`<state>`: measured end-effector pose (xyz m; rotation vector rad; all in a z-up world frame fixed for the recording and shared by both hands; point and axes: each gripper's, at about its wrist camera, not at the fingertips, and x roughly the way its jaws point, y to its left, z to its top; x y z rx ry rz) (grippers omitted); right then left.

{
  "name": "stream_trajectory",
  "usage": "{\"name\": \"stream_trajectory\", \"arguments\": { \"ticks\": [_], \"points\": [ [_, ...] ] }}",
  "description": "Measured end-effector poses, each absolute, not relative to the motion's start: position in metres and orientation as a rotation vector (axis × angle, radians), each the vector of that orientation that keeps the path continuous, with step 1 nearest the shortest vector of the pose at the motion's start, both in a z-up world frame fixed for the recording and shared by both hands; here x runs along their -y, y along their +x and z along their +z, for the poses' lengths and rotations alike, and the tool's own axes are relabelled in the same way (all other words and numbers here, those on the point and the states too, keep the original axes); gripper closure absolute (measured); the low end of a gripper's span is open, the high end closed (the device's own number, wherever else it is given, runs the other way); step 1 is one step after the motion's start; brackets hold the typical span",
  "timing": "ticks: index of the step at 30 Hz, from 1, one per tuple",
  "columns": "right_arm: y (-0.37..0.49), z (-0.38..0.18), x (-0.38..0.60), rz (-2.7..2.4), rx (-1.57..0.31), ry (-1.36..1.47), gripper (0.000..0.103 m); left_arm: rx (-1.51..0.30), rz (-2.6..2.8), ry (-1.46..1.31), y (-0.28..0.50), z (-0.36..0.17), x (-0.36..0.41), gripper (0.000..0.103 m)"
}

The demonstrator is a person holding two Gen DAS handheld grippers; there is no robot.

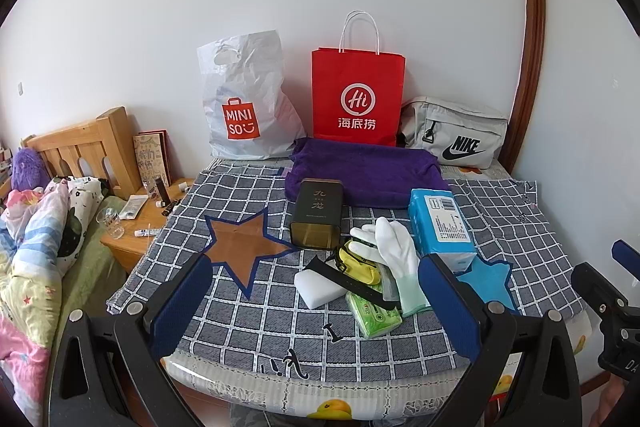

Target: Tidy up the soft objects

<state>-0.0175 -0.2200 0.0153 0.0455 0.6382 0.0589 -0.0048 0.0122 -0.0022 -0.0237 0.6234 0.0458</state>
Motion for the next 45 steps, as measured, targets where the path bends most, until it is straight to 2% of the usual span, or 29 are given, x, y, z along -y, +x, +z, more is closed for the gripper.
{"name": "stream_trajectory", "arguments": {
  "ticks": [13,24,26,30,34,38,45],
  "points": [
    [-0.014,0.009,0.221,0.061,-0.643,0.049,0.0,-0.651,0.044,-0.016,0.007,-0.006,-0.015,0.0],
    [0.023,-0.039,0.224,0.077,-0.738,0.08,0.0,-0.782,0.046,-0.064,0.05,-0.061,-0.038,0.0],
    [0.031,-0.052,0.222,0.093,-0.753,0.086,0.0,-0.804,0.052,-0.074,0.056,-0.072,-0.041,0.004],
    [0.049,-0.076,0.216,0.137,-0.795,0.087,0.006,-0.84,0.068,-0.09,0.067,-0.091,-0.048,0.004],
    [0.069,-0.099,0.206,0.176,-0.831,0.057,0.007,-0.861,0.07,-0.086,0.075,-0.103,-0.056,0.005],
    [0.088,-0.116,0.199,0.199,-0.874,0.05,0.015,-0.866,0.053,-0.076,0.082,-0.108,-0.064,0.005],
    [0.107,-0.146,0.19,0.204,-0.918,0.025,0.015,-0.842,0.006,-0.079,0.091,-0.113,-0.075,0.005]
  ]
}}
